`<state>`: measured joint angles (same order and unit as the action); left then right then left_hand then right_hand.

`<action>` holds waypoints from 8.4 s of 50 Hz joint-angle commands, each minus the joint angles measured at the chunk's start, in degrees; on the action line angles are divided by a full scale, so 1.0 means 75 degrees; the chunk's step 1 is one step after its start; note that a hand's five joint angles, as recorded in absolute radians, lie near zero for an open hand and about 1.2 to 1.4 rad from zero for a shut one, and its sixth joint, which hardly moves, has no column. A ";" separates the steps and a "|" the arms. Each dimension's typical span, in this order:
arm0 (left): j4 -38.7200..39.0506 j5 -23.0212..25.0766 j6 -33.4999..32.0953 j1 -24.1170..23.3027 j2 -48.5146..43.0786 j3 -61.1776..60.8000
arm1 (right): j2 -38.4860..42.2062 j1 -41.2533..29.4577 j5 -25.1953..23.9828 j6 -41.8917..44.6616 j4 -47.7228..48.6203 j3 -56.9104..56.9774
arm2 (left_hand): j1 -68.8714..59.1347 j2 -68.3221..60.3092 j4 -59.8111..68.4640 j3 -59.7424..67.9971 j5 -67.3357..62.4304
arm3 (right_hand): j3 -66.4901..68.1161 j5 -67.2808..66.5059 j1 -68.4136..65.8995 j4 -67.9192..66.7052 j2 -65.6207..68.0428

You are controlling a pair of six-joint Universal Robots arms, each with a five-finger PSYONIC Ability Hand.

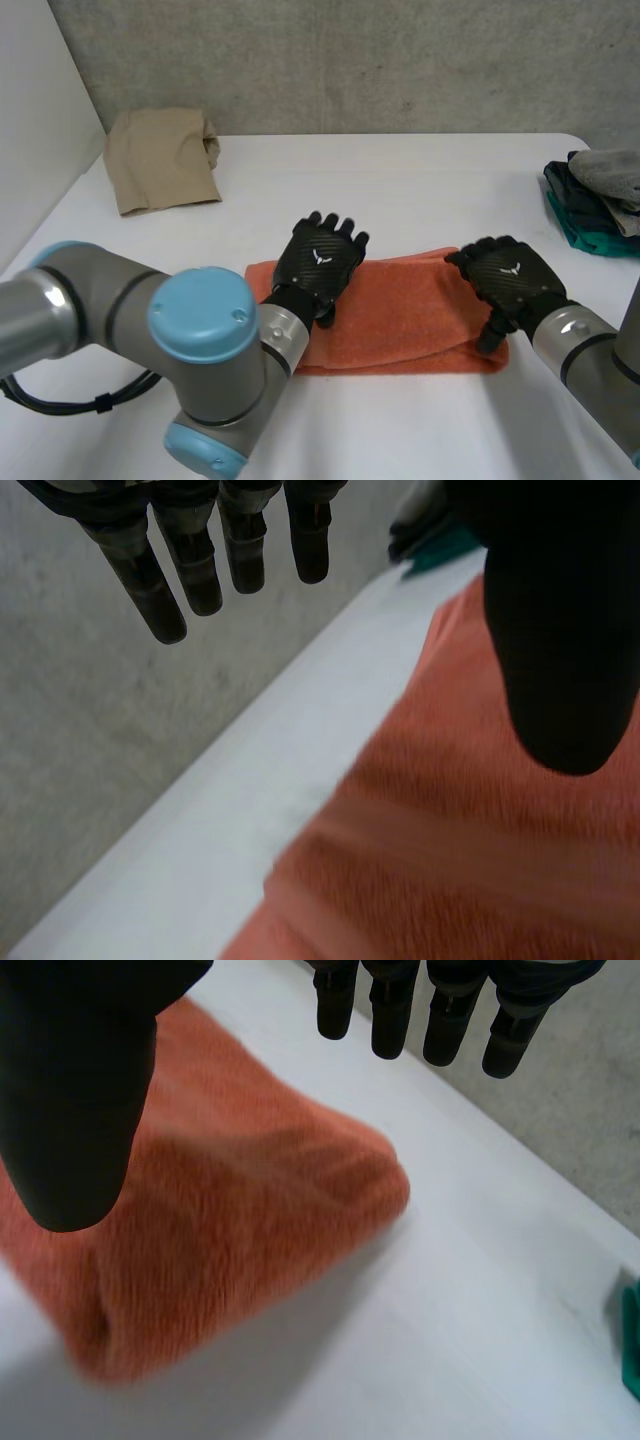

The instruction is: Fold the laundry.

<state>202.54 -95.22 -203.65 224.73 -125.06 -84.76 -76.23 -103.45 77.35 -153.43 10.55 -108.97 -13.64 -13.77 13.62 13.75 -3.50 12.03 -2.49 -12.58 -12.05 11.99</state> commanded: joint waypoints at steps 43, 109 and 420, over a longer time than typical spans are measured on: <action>-0.0744 0.0286 -0.0855 0.0704 0.0350 -0.1414 | 0.0074 0.0235 -0.0118 0.0266 0.0280 -0.0436 | -0.8738 -0.8721 0.8740 0.8723 -0.8757 | -0.0271 0.0333 0.0343 0.0273 -0.0266; -0.0568 -0.0300 -0.0843 0.1958 0.3104 -0.2691 | -0.0070 -0.3108 -0.0455 0.2013 0.1929 0.0618 | 0.0120 0.0137 -0.0118 -0.0135 0.0101 | 0.9063 -0.9001 -0.8990 -0.9060 0.9067; 0.0674 0.5230 -0.2518 0.5954 -0.6787 0.9121 | 0.0930 0.1536 -0.1466 0.1263 0.1944 0.0127 | -0.3577 -0.3560 0.3580 0.3563 -0.3596 | -0.0271 0.0333 0.0343 0.0273 -0.0266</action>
<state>207.58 -57.19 -222.54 269.31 -175.56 -17.08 -69.64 -91.91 66.35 -143.96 25.18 -108.02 -30.84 -29.71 29.89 29.80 -19.82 12.29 -2.39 -12.97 -12.18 12.27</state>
